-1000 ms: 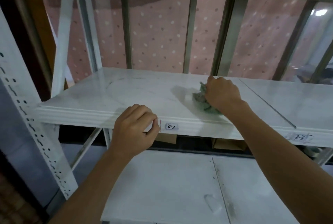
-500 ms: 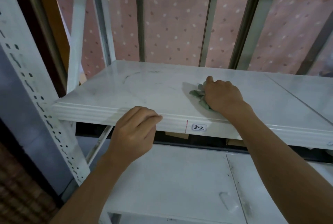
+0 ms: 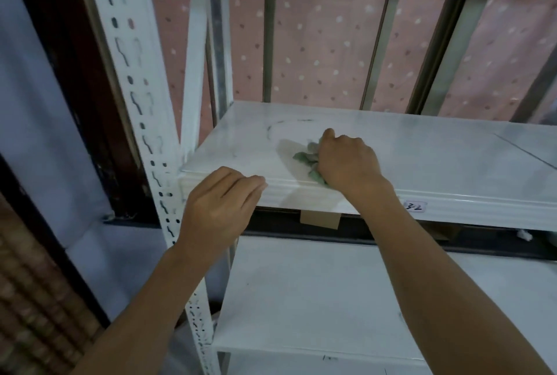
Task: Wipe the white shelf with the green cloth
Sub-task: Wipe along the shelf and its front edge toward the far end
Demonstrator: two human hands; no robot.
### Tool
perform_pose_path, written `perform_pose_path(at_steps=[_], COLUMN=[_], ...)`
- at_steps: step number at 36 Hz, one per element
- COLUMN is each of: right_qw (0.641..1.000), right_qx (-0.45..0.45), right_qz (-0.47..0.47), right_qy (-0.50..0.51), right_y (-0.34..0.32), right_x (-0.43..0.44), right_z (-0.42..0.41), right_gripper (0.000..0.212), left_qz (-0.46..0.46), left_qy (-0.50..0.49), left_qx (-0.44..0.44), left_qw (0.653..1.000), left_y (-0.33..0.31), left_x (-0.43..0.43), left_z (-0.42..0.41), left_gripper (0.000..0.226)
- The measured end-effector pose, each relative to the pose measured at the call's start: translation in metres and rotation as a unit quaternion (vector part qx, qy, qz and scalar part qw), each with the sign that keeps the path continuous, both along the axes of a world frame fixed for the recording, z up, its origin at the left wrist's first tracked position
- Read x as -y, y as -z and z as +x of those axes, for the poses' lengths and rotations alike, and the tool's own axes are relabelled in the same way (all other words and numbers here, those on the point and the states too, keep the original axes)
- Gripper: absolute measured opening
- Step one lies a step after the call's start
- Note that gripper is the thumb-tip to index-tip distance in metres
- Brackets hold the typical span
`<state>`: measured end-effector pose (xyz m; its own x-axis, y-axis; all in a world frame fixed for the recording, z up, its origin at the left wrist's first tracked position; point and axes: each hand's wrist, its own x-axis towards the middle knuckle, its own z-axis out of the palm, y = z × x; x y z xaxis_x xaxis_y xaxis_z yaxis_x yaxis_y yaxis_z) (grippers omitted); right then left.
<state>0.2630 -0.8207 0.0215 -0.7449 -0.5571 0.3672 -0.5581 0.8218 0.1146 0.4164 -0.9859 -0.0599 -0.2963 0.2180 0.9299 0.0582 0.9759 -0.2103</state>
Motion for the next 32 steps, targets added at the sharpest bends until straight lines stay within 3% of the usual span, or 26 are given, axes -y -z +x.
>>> perform_pose_path(at_steps=[7, 9, 11, 14, 17, 21, 28, 32], right_qw=[0.990, 0.982, 0.970, 0.946, 0.929, 0.956, 0.999, 0.999], right_qx=[-0.003, 0.004, 0.019, 0.023, -0.030, -0.048, -0.027, 0.002], right_qz=[0.035, 0.044, 0.044, 0.022, 0.011, 0.029, 0.005, 0.024], right_qy=[-0.134, -0.183, -0.237, -0.324, -0.370, -0.288, -0.034, 0.031], right_y=[-0.004, -0.003, -0.003, -0.007, -0.010, -0.019, -0.025, -0.017], right_x=[0.054, 0.062, 0.065, 0.062, 0.050, 0.028, -0.005, -0.004], right_z=[0.032, 0.034, 0.033, 0.034, 0.031, -0.004, -0.113, -0.160], right_gripper=[0.043, 0.035, 0.014, 0.021, 0.024, 0.010, 0.016, 0.024], left_qz=[0.032, 0.042, 0.051, 0.045, 0.070, 0.077, 0.065, 0.059], left_qy=[0.010, 0.006, 0.008, 0.010, 0.025, 0.031, 0.048, 0.065], left_qx=[-0.012, -0.007, -0.002, 0.003, 0.014, 0.006, 0.012, 0.009], left_qw=[0.999, 0.999, 0.999, 0.999, 0.997, 0.996, 0.997, 0.996], left_y=[-0.001, -0.001, -0.003, -0.005, -0.006, -0.007, -0.008, -0.007], left_x=[0.027, 0.033, 0.037, 0.039, 0.041, 0.042, 0.023, 0.011], left_z=[0.023, 0.027, 0.029, 0.030, 0.027, 0.021, 0.002, -0.017], left_gripper=[0.012, 0.010, 0.010, 0.009, 0.012, 0.014, 0.014, 0.012])
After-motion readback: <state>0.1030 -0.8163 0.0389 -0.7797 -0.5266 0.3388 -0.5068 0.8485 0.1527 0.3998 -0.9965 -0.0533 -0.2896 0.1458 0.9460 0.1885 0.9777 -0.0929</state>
